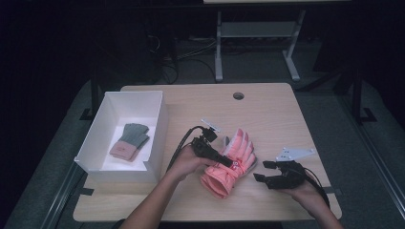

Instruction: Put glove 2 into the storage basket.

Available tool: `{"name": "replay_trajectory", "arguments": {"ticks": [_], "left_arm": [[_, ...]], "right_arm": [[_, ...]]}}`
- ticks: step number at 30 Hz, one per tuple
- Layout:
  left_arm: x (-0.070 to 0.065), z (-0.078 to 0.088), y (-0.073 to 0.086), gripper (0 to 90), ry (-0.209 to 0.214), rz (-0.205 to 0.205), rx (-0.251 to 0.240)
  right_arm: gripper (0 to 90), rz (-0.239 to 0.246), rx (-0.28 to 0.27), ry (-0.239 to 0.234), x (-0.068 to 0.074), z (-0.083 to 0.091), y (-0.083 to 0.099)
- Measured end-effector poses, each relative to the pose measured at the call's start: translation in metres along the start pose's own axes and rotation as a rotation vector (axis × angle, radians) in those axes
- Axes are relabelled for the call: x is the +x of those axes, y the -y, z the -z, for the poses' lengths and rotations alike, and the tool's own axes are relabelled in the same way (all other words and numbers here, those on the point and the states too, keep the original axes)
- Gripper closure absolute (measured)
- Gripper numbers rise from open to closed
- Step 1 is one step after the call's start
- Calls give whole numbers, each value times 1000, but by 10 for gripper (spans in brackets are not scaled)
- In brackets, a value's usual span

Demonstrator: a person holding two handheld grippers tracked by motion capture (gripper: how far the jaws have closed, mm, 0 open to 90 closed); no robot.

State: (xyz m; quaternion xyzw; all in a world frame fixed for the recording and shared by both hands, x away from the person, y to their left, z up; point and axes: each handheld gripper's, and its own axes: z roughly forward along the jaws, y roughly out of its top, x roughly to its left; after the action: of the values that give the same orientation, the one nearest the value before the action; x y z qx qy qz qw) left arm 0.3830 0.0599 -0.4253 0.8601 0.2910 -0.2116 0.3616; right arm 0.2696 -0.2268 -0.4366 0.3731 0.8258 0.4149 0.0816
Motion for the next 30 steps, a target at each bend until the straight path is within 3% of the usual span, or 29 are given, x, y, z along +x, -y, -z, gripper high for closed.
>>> {"name": "replay_trajectory", "arguments": {"ticks": [4,7,23,30], "left_arm": [[-9,14,-5,616,-33,-6,-14],[-19,27,-10,616,-61,-11,-24],[-53,107,-31,613,-162,-51,-77],[-59,148,-33,613,-223,-53,-111]], "right_arm": [[164,-20,18,31,-2,-4,5],[137,-18,19,37,-5,-7,5],[132,-36,28,46,-12,-15,12],[131,-38,32,43,-13,-16,13]]}}
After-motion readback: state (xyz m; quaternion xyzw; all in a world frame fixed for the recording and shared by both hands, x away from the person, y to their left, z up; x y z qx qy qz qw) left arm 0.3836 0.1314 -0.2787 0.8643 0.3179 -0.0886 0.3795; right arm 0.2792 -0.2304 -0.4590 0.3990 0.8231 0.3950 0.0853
